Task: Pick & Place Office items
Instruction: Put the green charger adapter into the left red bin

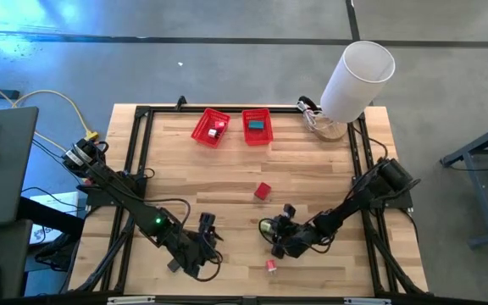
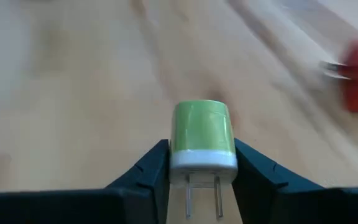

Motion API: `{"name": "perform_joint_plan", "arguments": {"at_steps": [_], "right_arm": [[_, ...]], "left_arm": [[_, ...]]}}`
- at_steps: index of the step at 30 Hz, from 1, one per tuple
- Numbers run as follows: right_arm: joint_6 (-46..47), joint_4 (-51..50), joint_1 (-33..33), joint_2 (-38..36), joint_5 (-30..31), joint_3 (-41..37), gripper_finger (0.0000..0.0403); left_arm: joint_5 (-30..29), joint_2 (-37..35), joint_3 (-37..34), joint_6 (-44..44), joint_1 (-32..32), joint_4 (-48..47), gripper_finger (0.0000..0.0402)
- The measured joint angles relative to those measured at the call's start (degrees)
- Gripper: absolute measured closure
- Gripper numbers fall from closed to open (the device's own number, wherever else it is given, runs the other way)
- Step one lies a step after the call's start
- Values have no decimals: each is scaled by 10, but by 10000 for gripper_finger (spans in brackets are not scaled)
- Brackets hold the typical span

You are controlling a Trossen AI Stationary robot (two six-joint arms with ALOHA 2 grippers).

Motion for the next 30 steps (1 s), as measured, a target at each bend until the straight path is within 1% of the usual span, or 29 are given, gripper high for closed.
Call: {"name": "perform_joint_plan", "arguments": {"at_steps": [2, 5, 7, 9, 12, 18, 23, 26, 30], "right_arm": [[1, 17, -3, -16, -23, 1, 282], [-3, 56, -5, -29, -33, 0, 282], [-7, 87, -5, -36, -40, 1, 282], [-12, 114, -6, -37, -46, 1, 282], [-12, 147, -9, -37, -45, 1, 282], [1, 182, -22, -37, -65, 1, 282], [-1, 187, -35, -38, -73, 1, 282], [-1, 187, -39, -38, -75, 1, 282], [-2, 188, -45, -38, -76, 1, 282]], "left_arm": [[-56, 5, 0, 35, 0, 0, 173], [-141, 21, 0, 91, 4, 8, 173], [-184, 38, 0, 122, 10, 25, 173], [-206, 57, 0, 159, 17, 48, 173], [-214, 86, 0, 222, 22, 78, 173], [-299, 128, 0, 350, 18, 201, 173], [-319, 154, 0, 432, 23, 287, 173], [-319, 157, 0, 446, 25, 296, 173], [-281, 157, 0, 438, 30, 298, 173]]}}
